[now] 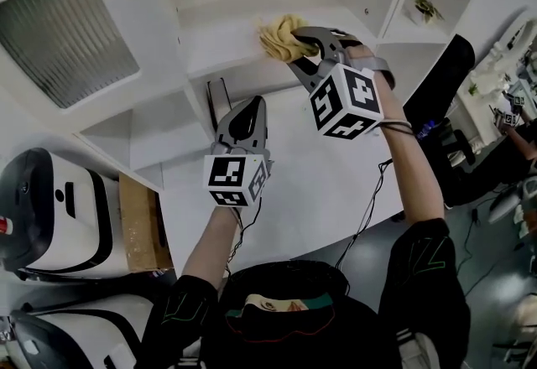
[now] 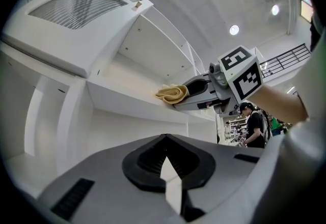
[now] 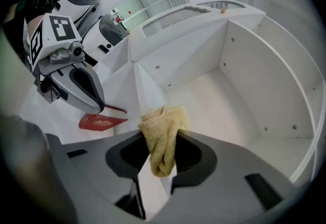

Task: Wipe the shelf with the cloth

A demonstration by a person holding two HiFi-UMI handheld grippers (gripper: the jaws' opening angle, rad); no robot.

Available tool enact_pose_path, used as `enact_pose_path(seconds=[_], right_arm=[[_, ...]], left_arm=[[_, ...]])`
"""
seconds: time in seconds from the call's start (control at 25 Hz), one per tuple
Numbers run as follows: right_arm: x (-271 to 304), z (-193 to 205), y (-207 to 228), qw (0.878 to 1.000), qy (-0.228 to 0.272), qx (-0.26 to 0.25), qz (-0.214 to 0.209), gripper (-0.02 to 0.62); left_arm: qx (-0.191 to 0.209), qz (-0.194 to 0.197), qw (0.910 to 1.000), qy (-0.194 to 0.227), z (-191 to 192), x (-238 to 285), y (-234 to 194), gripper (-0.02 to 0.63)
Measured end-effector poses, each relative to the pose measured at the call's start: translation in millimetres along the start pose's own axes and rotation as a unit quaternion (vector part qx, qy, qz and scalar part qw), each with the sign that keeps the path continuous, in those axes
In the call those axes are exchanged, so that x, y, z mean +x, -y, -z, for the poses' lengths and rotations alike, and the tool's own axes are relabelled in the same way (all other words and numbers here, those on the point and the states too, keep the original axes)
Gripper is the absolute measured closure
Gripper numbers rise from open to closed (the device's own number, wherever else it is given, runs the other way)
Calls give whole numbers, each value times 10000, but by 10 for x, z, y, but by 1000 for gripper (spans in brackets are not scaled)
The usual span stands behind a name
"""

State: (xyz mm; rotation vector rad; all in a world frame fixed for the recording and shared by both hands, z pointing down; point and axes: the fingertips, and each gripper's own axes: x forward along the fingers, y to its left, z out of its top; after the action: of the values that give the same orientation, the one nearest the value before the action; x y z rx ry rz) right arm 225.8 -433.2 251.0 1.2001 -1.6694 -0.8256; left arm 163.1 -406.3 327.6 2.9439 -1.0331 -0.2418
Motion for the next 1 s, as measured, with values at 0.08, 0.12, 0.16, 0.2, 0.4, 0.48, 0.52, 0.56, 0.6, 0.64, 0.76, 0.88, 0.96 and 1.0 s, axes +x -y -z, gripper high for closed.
enact_pose_path(seconds=[0.08,0.12,0.16,0.2,0.4,0.48,0.52,0.56,0.6,0.64,0.76,0.88,0.96,1.0], right_arm=[[-41,140,49,9999,-84,65,37,468],[-57,190,64,9999,-123,80,58,468],[-69,231,75,9998,-160,88,80,468],[-81,269,85,9997,-194,95,104,468],[-154,583,183,9988,-427,161,191,468],[-192,713,223,9981,-528,242,225,468],[-208,768,236,9977,-575,269,241,468],[-222,818,249,9973,-626,288,254,468],[-236,870,265,9968,-683,305,264,468],[-251,927,286,9963,-749,322,275,468],[-301,1120,354,9939,-980,386,323,468],[-339,1279,404,9910,-1188,478,397,468],[-368,1398,433,9881,-1396,429,486,468],[-388,1466,449,9863,-1504,400,540,468]], left_arm=[[8,92,10000,-12,10,59,94,607],[6,138,9999,-18,17,79,135,607],[4,188,9998,-26,25,96,173,607],[5,242,9997,-36,32,113,212,607],[16,504,9987,-36,43,213,431,607],[-15,589,9982,-57,72,236,504,607],[-34,627,9980,-70,88,241,538,607],[-53,663,9978,-81,102,244,571,607],[-69,696,9975,-86,110,246,601,607],[-85,727,9973,-87,115,247,629,607],[-168,775,9968,-68,122,236,676,607],[-282,799,9964,-56,144,211,708,607],[-340,829,9960,-41,151,195,733,607],[-375,839,9958,-29,148,188,737,607]])
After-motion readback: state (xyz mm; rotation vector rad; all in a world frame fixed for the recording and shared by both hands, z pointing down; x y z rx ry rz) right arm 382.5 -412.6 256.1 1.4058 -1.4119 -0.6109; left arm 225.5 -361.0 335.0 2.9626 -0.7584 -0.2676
